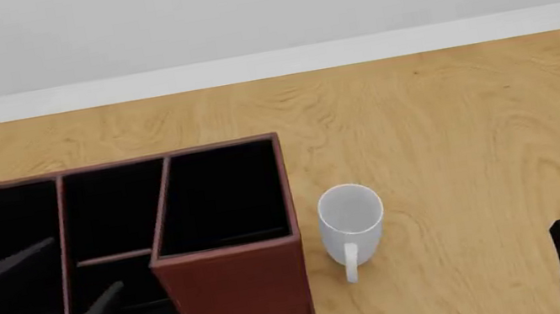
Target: Pick up the book and place it in the front compartment of the caddy.
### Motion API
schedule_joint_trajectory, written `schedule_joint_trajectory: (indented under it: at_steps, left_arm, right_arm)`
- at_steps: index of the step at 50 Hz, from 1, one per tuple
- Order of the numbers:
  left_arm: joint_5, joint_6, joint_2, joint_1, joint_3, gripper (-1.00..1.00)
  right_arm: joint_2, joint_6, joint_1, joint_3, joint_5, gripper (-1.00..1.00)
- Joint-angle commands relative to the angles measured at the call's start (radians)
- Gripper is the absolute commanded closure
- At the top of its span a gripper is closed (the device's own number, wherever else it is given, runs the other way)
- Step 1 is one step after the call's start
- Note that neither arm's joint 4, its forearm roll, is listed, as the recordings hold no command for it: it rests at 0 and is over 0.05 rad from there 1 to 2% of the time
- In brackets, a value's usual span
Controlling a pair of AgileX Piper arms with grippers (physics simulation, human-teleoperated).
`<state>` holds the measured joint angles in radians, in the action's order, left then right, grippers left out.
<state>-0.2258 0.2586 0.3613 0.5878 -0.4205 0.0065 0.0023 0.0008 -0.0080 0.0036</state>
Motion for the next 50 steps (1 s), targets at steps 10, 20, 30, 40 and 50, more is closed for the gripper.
schedule_joint_trajectory:
  at_steps: [10, 20, 30, 40, 50]
  left_arm:
    - [-0.17, 0.139, 0.234, 0.319, -0.169, -1.0]
    - [-0.262, 0.177, 0.272, 0.395, -0.198, -1.0]
    - [-0.309, 0.201, 0.303, 0.42, -0.201, -1.0]
    - [-0.313, 0.211, 0.33, 0.44, -0.152, -1.0]
    - [-0.321, 0.214, 0.343, 0.44, -0.123, -1.0]
  right_arm:
    - [-0.001, 0.0, 0.0, 0.001, -0.001, -1.0]
    - [-0.002, 0.0, 0.0, 0.002, 0.0, -1.0]
    - [-0.002, 0.0, 0.0, 0.002, 0.0, -1.0]
    - [-0.002, 0.0, 0.0, 0.002, 0.0, -1.0]
    - [-0.002, 0.0, 0.0, 0.002, 0.0, -1.0]
